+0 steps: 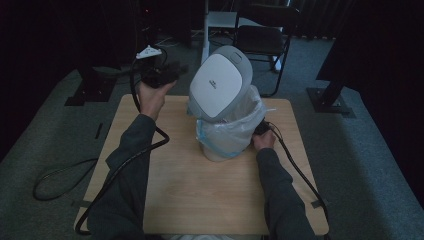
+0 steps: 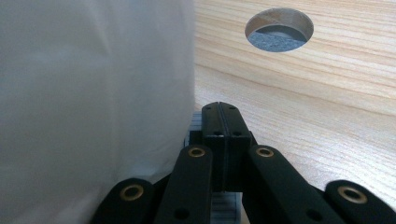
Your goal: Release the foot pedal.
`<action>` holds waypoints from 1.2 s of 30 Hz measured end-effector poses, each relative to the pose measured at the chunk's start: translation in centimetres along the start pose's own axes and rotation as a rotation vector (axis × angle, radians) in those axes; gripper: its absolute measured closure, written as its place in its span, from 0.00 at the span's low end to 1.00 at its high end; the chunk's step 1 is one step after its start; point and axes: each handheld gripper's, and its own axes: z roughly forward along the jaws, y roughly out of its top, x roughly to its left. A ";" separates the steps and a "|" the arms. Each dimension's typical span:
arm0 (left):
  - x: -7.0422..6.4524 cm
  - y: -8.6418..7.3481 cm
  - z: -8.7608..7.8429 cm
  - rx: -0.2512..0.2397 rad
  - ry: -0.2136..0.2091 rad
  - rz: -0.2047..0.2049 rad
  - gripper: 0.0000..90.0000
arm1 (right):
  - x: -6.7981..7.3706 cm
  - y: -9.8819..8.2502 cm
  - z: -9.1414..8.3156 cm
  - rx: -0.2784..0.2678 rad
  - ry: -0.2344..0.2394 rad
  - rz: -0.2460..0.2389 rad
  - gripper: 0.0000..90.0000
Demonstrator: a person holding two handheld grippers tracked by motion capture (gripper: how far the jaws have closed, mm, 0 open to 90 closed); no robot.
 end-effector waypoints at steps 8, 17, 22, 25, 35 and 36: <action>1.9 -2.3 -0.6 0.013 0.011 -0.063 0.58 | 0.0 0.0 0.0 0.001 0.002 -0.004 1.00; 2.9 -4.8 -0.5 0.043 0.011 -0.101 0.58 | 0.0 -0.1 0.0 -0.005 0.001 -0.004 1.00; 3.3 -6.1 -0.4 0.046 0.009 -0.129 0.58 | 0.0 -0.1 0.0 -0.005 0.000 -0.003 1.00; 3.4 -6.5 -0.4 0.054 0.009 -0.136 0.58 | 0.0 -0.1 0.0 -0.004 0.001 -0.003 1.00; 4.1 -8.2 0.0 0.081 0.019 -0.162 0.58 | -0.3 0.0 0.0 -0.002 0.019 0.024 1.00; 4.1 -8.3 0.1 0.082 0.018 -0.163 0.58 | -0.3 0.1 0.0 -0.003 0.021 0.026 1.00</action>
